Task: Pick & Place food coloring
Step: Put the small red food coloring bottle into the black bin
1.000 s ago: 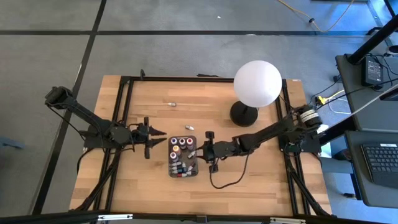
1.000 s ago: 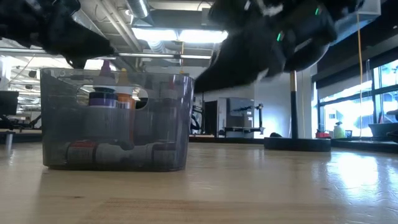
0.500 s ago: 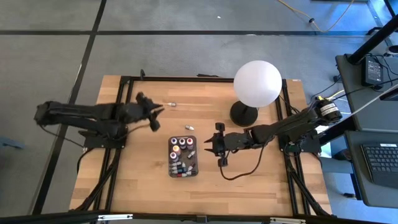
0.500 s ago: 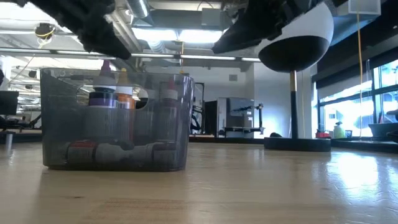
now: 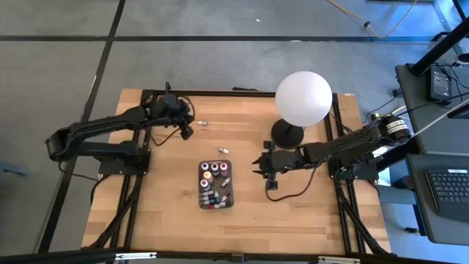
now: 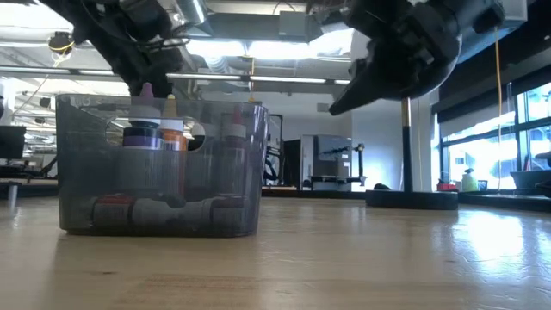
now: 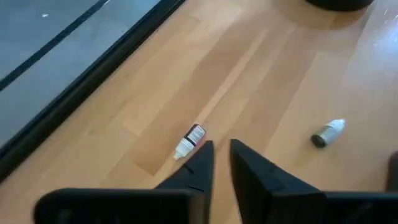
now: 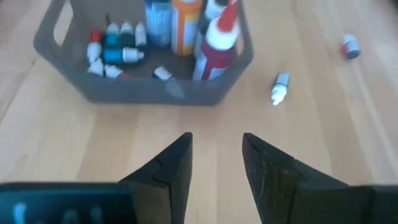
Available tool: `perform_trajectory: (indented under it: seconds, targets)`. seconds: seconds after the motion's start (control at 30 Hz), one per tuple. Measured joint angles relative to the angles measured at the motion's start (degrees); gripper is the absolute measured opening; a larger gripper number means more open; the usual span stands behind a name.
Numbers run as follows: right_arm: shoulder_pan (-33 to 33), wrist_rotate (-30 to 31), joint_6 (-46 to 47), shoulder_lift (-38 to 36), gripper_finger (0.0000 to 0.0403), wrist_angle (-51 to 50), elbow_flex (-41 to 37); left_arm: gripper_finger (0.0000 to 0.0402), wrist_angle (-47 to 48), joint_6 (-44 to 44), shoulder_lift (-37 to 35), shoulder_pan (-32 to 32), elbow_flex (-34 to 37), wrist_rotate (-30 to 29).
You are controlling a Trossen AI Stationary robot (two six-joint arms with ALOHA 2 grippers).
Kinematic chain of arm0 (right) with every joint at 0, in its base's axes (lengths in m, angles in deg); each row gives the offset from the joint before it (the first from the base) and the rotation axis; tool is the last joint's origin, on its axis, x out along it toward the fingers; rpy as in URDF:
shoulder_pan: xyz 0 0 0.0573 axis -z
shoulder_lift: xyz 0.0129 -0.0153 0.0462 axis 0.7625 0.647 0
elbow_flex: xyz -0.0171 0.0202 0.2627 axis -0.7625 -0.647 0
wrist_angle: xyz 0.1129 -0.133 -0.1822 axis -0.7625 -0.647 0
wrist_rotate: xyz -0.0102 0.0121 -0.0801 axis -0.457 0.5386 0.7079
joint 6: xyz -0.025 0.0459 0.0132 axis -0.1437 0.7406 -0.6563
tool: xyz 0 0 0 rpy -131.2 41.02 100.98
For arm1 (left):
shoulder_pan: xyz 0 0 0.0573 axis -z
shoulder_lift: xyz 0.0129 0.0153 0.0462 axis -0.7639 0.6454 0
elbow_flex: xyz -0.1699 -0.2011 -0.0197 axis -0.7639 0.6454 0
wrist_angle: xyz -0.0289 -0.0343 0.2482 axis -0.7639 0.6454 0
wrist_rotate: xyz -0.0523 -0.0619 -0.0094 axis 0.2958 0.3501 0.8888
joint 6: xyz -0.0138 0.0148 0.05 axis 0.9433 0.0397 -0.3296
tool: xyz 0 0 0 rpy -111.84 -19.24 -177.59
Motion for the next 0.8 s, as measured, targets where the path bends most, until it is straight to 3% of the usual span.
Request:
perform_trajectory:
  seconds: [0.2, 0.37, 0.53, 0.8]
  targets:
    - [0.36, -0.10, -3.40, -4.06, 0.0143, 18.30, -9.28, 0.0049, -5.68, -5.91, 5.13, -1.00, 0.00, -4.25]
    - [2.12, -0.89, -3.71, -4.41, 0.0143, 29.68, -14.27, 0.0059, -6.73, -6.30, 7.61, -1.00, 0.00, -2.45]
    - [2.92, -4.86, -0.40, -4.41, 0.0143, 30.77, -15.87, 0.0112, -6.94, -4.50, 9.26, -0.42, 0.00, -3.19]
    - [2.81, -6.14, 1.93, -4.41, 0.0143, 30.63, -16.09, 0.0197, -7.30, -0.37, 11.14, -0.41, 0.02, -10.83]
